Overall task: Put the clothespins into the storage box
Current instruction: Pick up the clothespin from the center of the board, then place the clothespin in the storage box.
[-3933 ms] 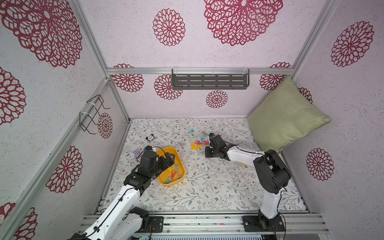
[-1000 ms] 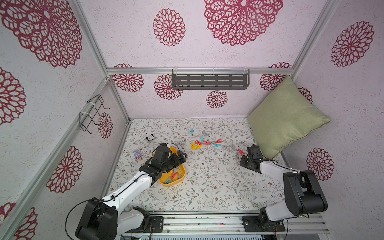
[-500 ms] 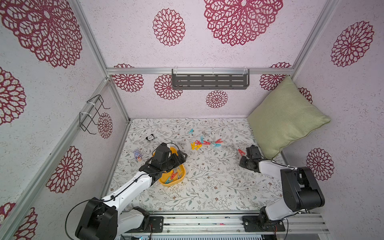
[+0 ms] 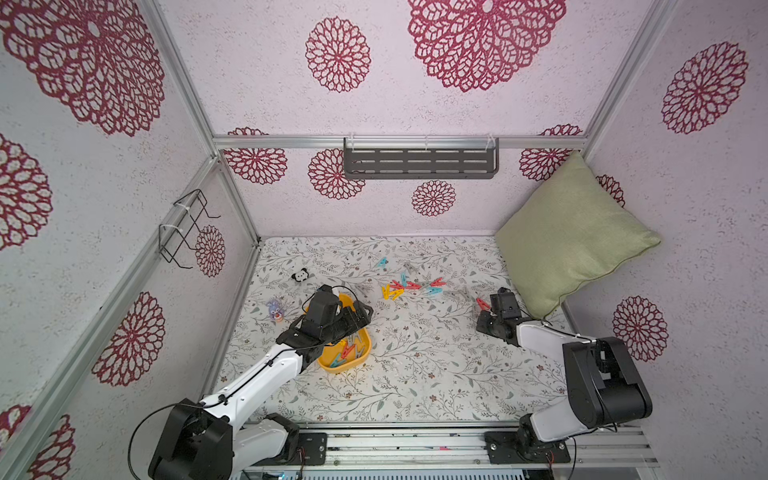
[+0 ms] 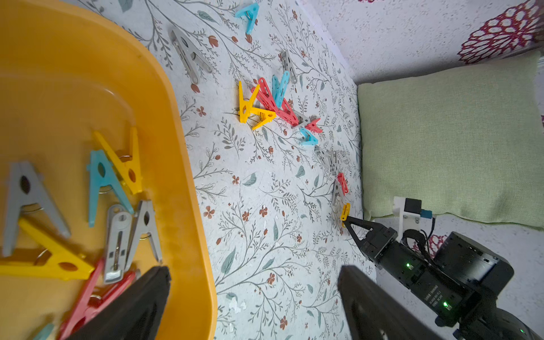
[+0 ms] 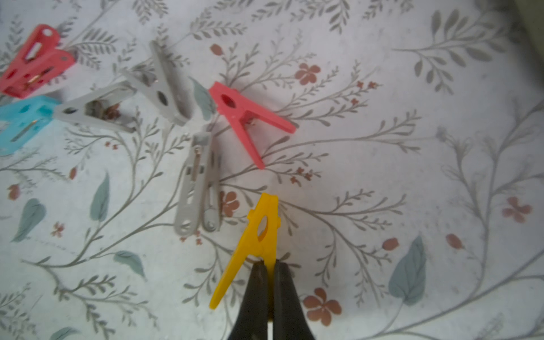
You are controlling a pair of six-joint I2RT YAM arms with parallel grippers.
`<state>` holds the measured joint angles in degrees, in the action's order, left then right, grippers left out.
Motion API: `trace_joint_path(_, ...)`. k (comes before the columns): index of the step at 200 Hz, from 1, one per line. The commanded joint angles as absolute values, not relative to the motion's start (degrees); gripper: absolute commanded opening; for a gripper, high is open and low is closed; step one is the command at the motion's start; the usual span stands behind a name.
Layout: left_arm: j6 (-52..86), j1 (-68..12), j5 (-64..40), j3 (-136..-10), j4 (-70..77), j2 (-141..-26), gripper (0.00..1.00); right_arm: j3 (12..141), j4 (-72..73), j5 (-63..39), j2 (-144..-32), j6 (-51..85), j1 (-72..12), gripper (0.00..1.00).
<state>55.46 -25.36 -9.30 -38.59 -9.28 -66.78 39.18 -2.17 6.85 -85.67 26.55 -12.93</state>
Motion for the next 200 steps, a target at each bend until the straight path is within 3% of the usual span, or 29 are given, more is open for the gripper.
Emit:
trace_joint_path(1, 53.55, -23.88, -8.07, -39.12, -11.86, -64.06, 0.97, 43.13, -3.56, 5.94, -82.97, 26.62, -18.16, 0.0)
trace_joint_path(118, 50.0, -4.54, -13.91, -35.97, -25.49, -47.86, 0.97, 69.35, -6.3, -1.08, -99.19, 26.34, -47.63, 0.0)
trace_joint_path(174, 51.36, 3.43, -18.6, -31.3, -25.8, -43.53, 0.97, 83.57, -9.26, -4.61, -111.57, 24.67, -55.96, 0.0)
trace_joint_path(200, 51.99, 6.51, -20.29, -29.89, -26.06, -41.35, 0.97, 88.9, -11.0, -5.92, -115.95, 23.76, -58.09, 0.05)
